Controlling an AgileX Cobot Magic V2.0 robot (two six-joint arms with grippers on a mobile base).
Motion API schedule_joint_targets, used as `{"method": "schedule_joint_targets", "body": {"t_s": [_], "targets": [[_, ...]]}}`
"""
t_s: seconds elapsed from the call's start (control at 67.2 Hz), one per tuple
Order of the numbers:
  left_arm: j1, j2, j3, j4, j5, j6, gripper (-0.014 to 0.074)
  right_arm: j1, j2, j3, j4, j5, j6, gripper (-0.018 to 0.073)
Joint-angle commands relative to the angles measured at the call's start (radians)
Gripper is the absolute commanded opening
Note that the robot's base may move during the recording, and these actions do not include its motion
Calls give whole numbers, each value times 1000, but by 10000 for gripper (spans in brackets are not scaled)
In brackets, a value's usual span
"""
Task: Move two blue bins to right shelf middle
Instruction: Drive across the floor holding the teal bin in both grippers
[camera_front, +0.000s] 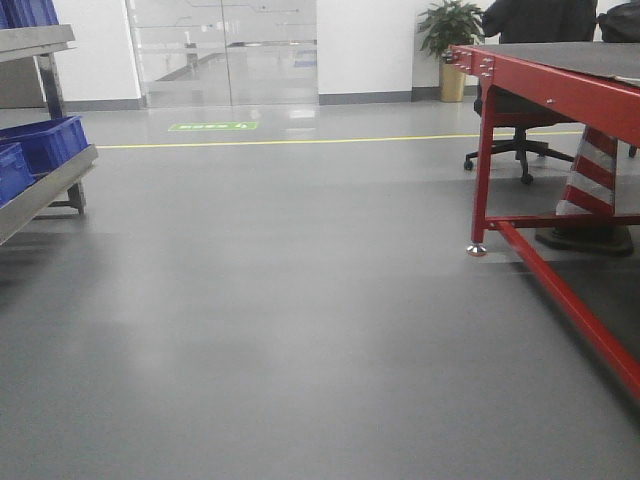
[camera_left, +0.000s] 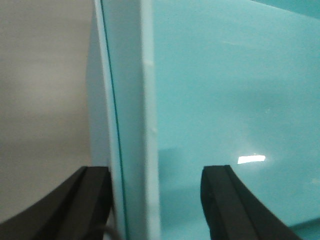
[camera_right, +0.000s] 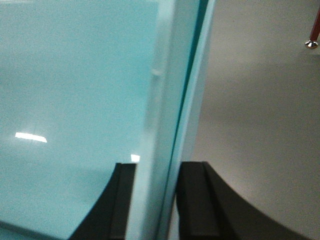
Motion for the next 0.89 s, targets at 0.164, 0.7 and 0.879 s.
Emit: {"method": "schedule_joint_targets", "body": {"t_s": [0.164, 0.7, 0.879], "targets": [[3, -24, -17, 13, -53, 42, -111, -13, -14, -16, -79, -73, -9, -158], [3, -24, -17, 13, -53, 42, -111, -13, -14, -16, -79, -73, -9, -158], [3, -24, -17, 13, -53, 42, -111, -13, -14, -16, -79, -73, -9, -158]]}}
